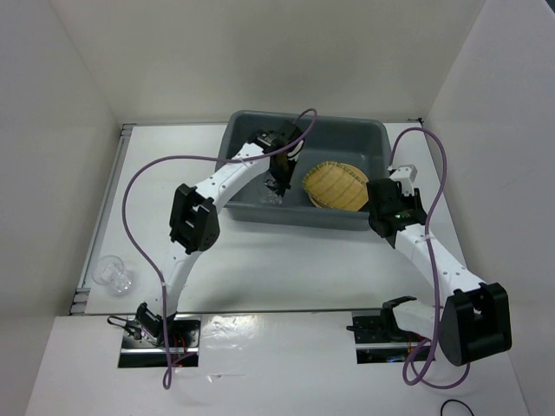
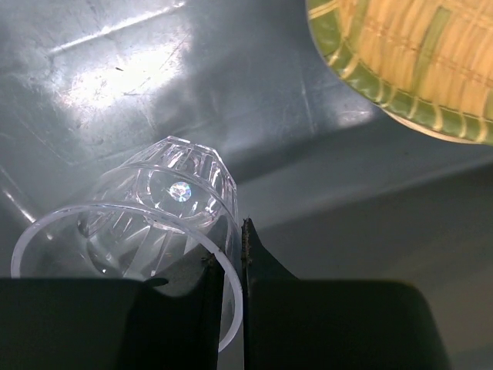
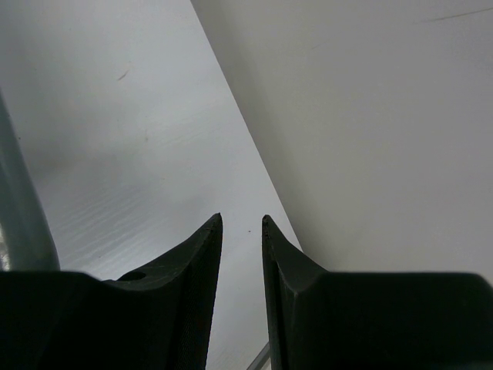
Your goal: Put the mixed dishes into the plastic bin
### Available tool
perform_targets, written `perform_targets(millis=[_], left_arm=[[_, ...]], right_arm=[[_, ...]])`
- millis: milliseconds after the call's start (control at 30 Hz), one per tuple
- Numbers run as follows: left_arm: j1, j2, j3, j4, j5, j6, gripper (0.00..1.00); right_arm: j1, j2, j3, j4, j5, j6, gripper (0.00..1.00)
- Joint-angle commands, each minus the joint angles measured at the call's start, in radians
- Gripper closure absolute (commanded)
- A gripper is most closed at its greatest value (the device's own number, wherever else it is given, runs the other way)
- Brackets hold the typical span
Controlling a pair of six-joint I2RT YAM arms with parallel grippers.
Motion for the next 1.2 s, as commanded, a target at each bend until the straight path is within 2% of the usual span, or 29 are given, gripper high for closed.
perform_targets(millis=[0,67,100,133,167,267,300,367,433,467,500,567,600,633,667,700,733,767,800,833,867,1000,1167], left_arm=[[-0.005,-0.011,0.007,0.006,-0.022,-0.004,0.97],[-0.005,-0.011,0.007,-0.004,-0.031,-0.004,0.84],[-0.005,-0.002,0.020,-0.004,-0.031,-0.004,0.73],[-0.005,-0.002,0.032,-0.017,-0.031,-0.004,0.56],[-0.015,-0.002,0.050,-0.036,-0.031,-0.004,0.34],[-0.025,0.020,0.206,-0.106,-0.100,-0.004,0.18],[-0.038,0.011,0.245,-0.106,-0.115,-0.014,0.06],[-0.038,-0.037,0.306,-0.105,-0.140,-0.014,0.02],[-0.038,-0.073,0.372,-0.137,-0.279,-0.062,0.01],[-0.029,-0.084,0.410,-0.201,-0.360,-0.091,0.01],[-0.028,-0.098,0.453,-0.215,-0.549,-0.149,0.01],[0.003,-0.222,0.377,-0.215,-0.681,-0.206,0.01],[0.020,-0.270,0.327,-0.215,-0.791,-0.290,0.01],[0.037,-0.390,0.181,-0.215,-0.842,-0.351,0.01],[0.106,-0.461,0.084,-0.215,-0.873,-0.425,0.01],[0.157,-0.614,-0.022,-0.215,-0.850,-0.580,0.01],[0.222,-0.690,-0.259,-0.138,-0.802,-0.605,0.01],[0.355,-0.762,-0.390,-0.066,-0.740,-0.587,0.01],[0.413,-0.876,-0.504,0.014,-0.647,-0.571,0.01],[0.466,-0.920,-0.684,0.035,-0.616,-0.571,0.01],[0.555,-0.966,-0.757,0.035,-0.596,-0.586,0.01],[0.704,-1.000,-0.991,0.024,-0.611,-0.619,0.01],[0.852,-0.982,-1.083,0.010,-0.571,-0.669,0.01]], right_arm=[[0.009,-0.023,-0.008,0.042,0.011,0.007,0.67],[0.009,-0.023,-0.008,0.042,0.011,0.007,0.67],[0.009,-0.023,-0.008,0.042,0.011,0.007,0.67],[0.009,-0.023,-0.008,0.042,0.011,0.007,0.67],[0.009,-0.023,-0.008,0.042,0.011,0.007,0.67],[0.009,-0.023,-0.008,0.042,0.011,0.007,0.67],[0.009,-0.023,-0.008,0.042,0.011,0.007,0.67],[0.009,-0.023,-0.008,0.042,0.011,0.007,0.67],[0.009,-0.023,-0.008,0.042,0.011,0.007,0.67],[0.009,-0.023,-0.008,0.042,0.011,0.007,0.67],[0.009,-0.023,-0.008,0.042,0.011,0.007,0.67],[0.009,-0.023,-0.008,0.042,0.011,0.007,0.67],[0.009,-0.023,-0.008,0.042,0.011,0.007,0.67],[0.009,-0.023,-0.008,0.042,0.011,0.007,0.67],[0.009,-0.023,-0.008,0.042,0.000,0.007,0.67],[0.009,-0.032,-0.008,0.042,0.000,0.007,0.67],[0.009,-0.033,-0.008,0.042,0.000,0.007,0.67],[0.009,-0.033,-0.008,0.042,0.000,0.007,0.67],[0.009,-0.033,-0.008,0.042,0.000,0.007,0.66],[0.009,-0.033,-0.008,0.042,0.000,0.007,0.66],[0.009,-0.033,-0.008,0.042,0.000,0.007,0.66],[0.009,-0.033,-0.008,0.042,0.000,0.007,0.66],[0.009,-0.023,-0.008,0.042,0.000,0.007,0.66]])
